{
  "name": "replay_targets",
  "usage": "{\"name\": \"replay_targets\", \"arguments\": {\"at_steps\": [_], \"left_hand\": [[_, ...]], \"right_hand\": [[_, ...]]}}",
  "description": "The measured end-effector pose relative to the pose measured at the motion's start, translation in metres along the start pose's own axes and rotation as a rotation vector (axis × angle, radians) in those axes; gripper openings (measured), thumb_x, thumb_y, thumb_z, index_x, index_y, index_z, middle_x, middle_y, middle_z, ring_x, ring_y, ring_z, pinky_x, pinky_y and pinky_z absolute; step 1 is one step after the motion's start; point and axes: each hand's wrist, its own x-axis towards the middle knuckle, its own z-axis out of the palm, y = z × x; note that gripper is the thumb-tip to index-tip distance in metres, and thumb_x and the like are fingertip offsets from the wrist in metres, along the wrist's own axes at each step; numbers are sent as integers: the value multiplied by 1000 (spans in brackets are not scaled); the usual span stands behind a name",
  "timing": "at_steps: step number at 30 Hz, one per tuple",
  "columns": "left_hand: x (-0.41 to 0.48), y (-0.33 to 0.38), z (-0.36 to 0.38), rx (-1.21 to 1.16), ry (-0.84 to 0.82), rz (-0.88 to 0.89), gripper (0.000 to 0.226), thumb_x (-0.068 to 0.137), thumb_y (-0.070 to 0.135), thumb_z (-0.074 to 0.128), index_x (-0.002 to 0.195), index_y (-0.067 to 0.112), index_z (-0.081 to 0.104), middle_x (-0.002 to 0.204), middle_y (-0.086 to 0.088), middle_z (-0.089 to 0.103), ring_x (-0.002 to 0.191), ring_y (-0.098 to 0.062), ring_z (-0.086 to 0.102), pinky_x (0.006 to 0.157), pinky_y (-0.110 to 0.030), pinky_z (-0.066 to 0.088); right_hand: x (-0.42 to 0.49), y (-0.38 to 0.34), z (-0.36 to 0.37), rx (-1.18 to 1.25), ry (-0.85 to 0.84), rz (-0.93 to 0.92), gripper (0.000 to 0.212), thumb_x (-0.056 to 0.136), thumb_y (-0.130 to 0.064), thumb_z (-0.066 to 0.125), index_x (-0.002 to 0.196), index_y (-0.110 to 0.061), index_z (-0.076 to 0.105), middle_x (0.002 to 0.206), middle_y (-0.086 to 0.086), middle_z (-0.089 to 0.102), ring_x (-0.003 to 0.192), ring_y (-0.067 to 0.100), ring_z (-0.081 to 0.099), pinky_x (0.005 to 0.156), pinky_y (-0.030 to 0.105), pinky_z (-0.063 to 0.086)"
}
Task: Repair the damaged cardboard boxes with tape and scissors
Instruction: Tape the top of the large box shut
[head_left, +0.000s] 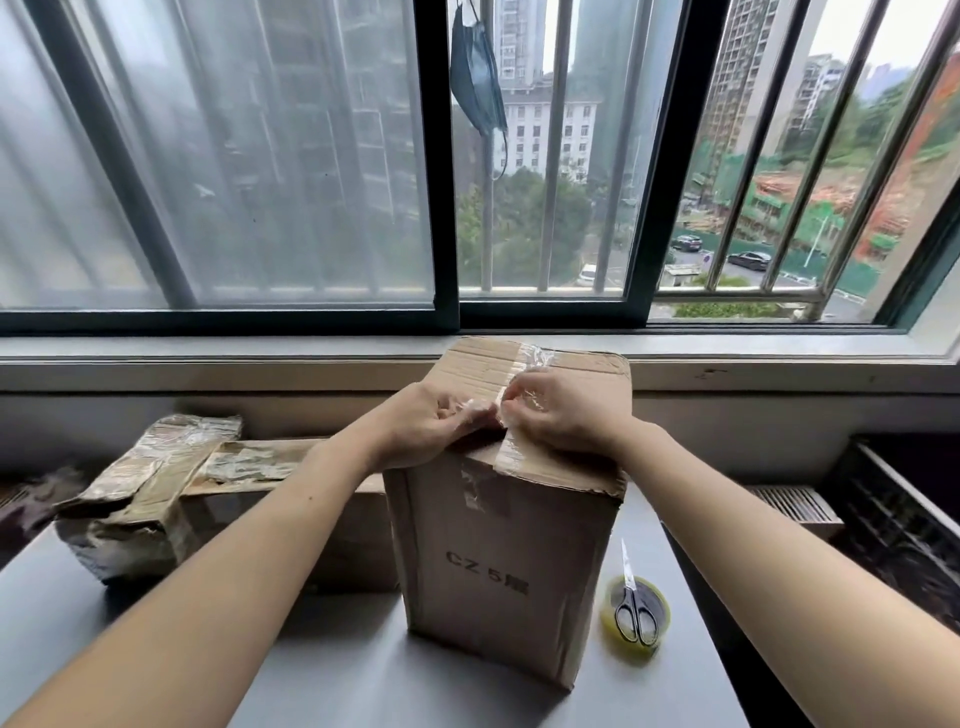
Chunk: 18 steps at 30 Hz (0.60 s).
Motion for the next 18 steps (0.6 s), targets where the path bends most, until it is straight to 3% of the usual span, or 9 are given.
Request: {"name": "replay_targets", "arguments": {"at_steps": [3,4,6,8,10,12,15,17,18], "left_hand": [[-2,9,-5,-14,2,31,37,97,46,49,68,42,71,71,22,66,70,5,57,73,-19,43],[-3,12,-5,-29,-10,32,35,98,41,52,70,42,73,74,22,68,73,4,61,75,-18,46],[-3,14,-6,-34,-63,28,18,97,32,60,96,31,78,93,14,75,89,-1,67,87,-23,51],[-4,16,-10,-19,-136,35,20,93,19,68,111,21,75,97,13,75,86,6,65,82,-16,51],[-4,15,-19,16,-214,16,28,91,6,68,114,21,73,95,18,74,82,13,62,79,-10,47],[-3,11,-29,50,-275,-32,35,92,-1,60,115,21,73,103,16,74,94,11,63,92,-17,49],[-2,9,-41,-160,-328,-138,51,85,-17,42,117,11,72,113,-5,73,104,-11,66,98,-28,49],[0,11,-44,-282,-296,-184,43,86,-11,45,115,6,72,114,-7,73,105,-14,65,95,-29,47],[2,11,-44,-314,-248,-203,34,92,-2,46,112,5,72,112,-6,73,105,-15,65,94,-30,46]], "right_hand": [[3,1,2,-11,-15,-2,18,96,-24,63,108,-13,69,109,5,65,103,23,60,95,31,46],[3,1,1,-6,-13,-3,18,95,-24,64,109,-13,69,109,5,66,103,25,61,95,34,46],[2,1,-2,-6,-31,30,19,94,-25,65,111,-17,69,111,7,67,103,27,63,96,39,48],[1,1,-4,17,-63,79,20,93,-27,65,112,-24,69,118,10,67,108,29,63,101,42,47],[-1,1,-6,44,-65,113,23,94,-25,65,116,-26,70,143,9,56,129,22,54,106,23,35],[-3,-1,-7,51,-43,108,26,95,-20,63,119,-21,72,153,8,45,143,16,38,103,12,22],[-4,-7,-5,95,7,107,19,97,-19,60,98,-16,78,132,8,65,128,21,55,104,25,40],[-5,-10,-3,99,49,122,20,95,-26,63,80,-22,77,115,2,73,110,19,65,101,36,48],[-6,-11,-1,110,63,112,22,94,-28,66,74,-26,75,108,-2,75,104,14,67,98,33,49]]}}
